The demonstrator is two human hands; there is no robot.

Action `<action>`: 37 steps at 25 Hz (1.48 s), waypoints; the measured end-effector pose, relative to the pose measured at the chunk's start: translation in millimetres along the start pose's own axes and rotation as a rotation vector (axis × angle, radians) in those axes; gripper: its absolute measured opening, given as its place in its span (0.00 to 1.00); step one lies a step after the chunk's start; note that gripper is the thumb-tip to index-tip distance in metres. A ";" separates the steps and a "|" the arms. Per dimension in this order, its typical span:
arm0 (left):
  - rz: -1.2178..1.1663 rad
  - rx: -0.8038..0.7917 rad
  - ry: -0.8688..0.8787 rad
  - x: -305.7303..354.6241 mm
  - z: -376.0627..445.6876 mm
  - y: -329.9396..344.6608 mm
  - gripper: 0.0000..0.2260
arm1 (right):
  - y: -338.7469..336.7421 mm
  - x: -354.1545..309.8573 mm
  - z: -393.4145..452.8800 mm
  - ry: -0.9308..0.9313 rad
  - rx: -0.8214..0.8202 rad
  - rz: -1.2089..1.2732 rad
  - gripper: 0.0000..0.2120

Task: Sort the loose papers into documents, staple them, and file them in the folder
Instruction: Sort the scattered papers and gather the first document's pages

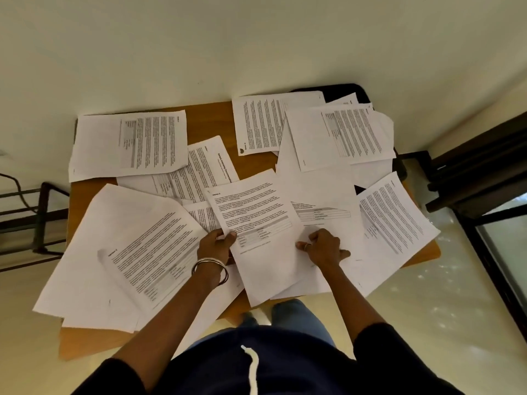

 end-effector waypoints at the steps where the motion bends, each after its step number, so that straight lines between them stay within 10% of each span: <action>1: 0.030 -0.019 0.003 -1.8 1.1 1.3 0.10 | 0.3 -0.3 1.6 0.017 -0.014 0.013 0.17; 14: 0.011 -0.012 -0.004 9.9 5.1 35.3 0.10 | -47.4 21.9 -2.9 -0.078 0.077 0.756 0.12; 21: 0.139 -0.115 -0.043 0.7 4.4 69.9 0.18 | -62.4 36.7 20.0 -0.155 -0.019 0.716 0.13; 28: 0.152 0.203 0.002 0.4 8.4 70.6 0.14 | -112.6 50.3 96.9 0.017 0.143 0.316 0.25; 31: 0.301 0.264 0.044 -6.4 6.1 79.8 0.21 | -107.0 36.2 108.8 0.046 -0.003 0.386 0.17; 37: 0.230 0.255 0.016 -17.1 -10.6 108.2 0.25 | -142.9 30.8 122.1 -0.119 0.208 0.571 0.10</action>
Point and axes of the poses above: each hand's wrist, its own z-axis towards the middle knuckle, its own y-axis out of the palm, x = y × z, the point moved 4 cm from there along z, towards the middle knuckle, and after that the axes turned 5 degrees about -y, right-handed, at the moved point
